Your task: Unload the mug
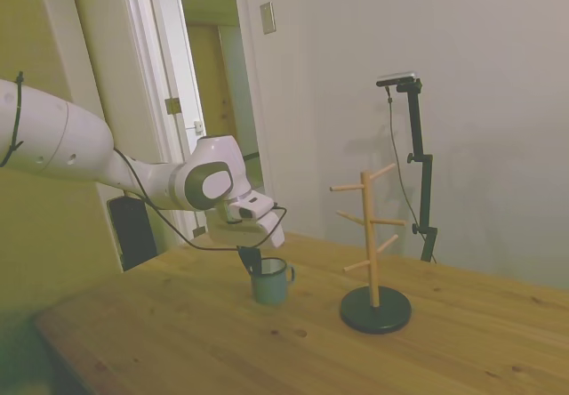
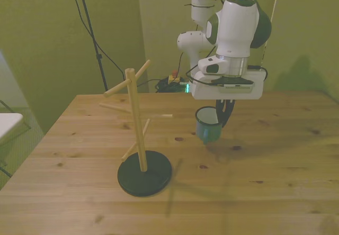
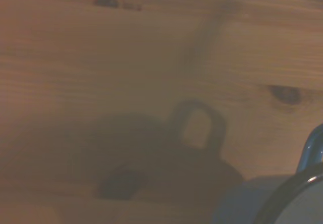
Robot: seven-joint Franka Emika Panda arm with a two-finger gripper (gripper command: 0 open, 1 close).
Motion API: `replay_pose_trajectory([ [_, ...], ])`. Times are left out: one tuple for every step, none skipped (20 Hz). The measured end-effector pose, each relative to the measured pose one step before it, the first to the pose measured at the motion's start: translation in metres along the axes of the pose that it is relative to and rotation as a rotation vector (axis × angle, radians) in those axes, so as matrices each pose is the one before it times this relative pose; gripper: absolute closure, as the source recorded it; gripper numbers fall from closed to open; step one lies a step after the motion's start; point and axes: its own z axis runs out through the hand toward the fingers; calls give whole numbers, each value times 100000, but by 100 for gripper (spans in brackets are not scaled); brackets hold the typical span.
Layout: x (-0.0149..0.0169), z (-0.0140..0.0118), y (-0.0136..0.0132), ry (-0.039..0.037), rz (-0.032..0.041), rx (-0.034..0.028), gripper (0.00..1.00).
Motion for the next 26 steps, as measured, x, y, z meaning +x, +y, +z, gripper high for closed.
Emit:
replay_pose_trajectory([
  [137, 207, -3, 1191, 405, -345, 100],
  [75, 223, -62, 905, 522, -179, 100],
  [35, 238, -70, 536, 529, -87, 100],
  [52, 243, -64, 649, 245, -125, 100],
  [29, 224, -48, 407, 326, -129, 100],
  [26, 234, -48, 140, 302, 56, 100],
  [22, 251, -51, 173, 310, 25, 100],
  [-17, 245, -57, 74, 254, -129, 100],
  [-23, 253, -69, -11, 195, 7, 100],
  [-31, 220, -92, 144, 155, 67, 100],
  [-29, 185, -88, 216, 120, 21, 100],
  [-31, 198, -80, 101, 158, 54, 100],
  [6, 167, -73, 297, 218, 189, 100],
  [29, 174, -31, 228, 169, 98, 100],
  [30, 175, 19, 13, 217, -94, 100],
  [38, 155, 19, 154, 279, 103, 100],
  [13, 152, 10, 286, 312, 342, 100],
  [-70, 194, 27, 42, 290, 108, 100],
  [-115, 196, 46, 25, 303, 137, 100],
  [-116, 170, 41, 24, 236, 98, 100],
  [-115, 142, 46, -138, 229, -140, 100],
  [-64, 75, 16, -124, 13, -120, 100],
  [-52, 33, -8, -65, -23, -49, 100],
  [-29, -5, -28, -3, 24, 16, 100],
  [-38, 1, -28, -17, -22, 4, 0],
  [-24, 3, -14, -15, -46, -4, 0],
])
